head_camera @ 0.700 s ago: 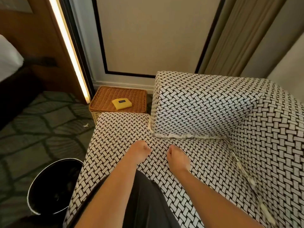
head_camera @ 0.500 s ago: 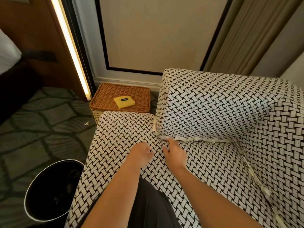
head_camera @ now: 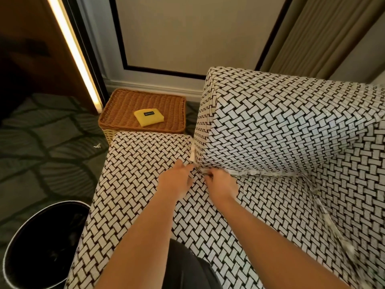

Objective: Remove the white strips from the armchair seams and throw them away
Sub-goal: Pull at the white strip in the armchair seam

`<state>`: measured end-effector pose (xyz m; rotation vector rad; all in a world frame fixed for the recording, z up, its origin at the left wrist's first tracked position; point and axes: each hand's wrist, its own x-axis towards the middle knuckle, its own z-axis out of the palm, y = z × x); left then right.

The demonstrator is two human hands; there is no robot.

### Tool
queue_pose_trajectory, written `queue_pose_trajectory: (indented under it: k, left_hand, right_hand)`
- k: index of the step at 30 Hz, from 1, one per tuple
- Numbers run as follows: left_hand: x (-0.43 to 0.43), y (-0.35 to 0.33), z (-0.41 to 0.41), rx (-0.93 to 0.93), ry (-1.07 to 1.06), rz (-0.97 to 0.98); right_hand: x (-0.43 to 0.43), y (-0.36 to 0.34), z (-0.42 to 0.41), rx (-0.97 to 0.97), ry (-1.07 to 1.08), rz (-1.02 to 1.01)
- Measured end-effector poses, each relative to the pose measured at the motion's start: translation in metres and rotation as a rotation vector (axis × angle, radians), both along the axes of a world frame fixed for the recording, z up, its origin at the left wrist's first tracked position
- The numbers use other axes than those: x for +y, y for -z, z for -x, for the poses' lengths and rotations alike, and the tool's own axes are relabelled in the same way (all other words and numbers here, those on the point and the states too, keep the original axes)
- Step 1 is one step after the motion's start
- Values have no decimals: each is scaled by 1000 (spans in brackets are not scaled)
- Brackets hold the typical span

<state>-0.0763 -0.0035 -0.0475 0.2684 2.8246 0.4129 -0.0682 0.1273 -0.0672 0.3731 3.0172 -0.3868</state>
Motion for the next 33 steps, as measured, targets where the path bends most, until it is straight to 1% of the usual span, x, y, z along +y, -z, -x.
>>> queue_pose_trajectory:
  k: [4, 9, 16, 21, 24, 26, 31, 33]
  left_hand:
    - [2, -1, 2, 35, 17, 88]
    - [5, -1, -3, 107, 69, 102]
    - [9, -1, 3, 62, 84, 152]
    - [15, -3, 10, 32, 99, 204]
    - [17, -3, 9, 68, 96, 199]
    - [19, -3, 8, 110, 99, 186]
    - [23, -2, 7, 150, 107, 127]
    - [26, 0, 9, 166, 123, 110]
  right_hand:
    - [-3, 2, -5, 40, -42, -103]
    - [-4, 7, -13, 178, -56, -54]
    - [-7, 3, -13, 71, -88, -104]
    - [-7, 2, -13, 45, -116, -123]
    - [-7, 0, -16, 57, -97, -127]
    - [-5, 1, -19, 92, -84, -98]
    - [-3, 11, -22, 287, -46, 103]
    - [-3, 14, -22, 315, -16, 143]
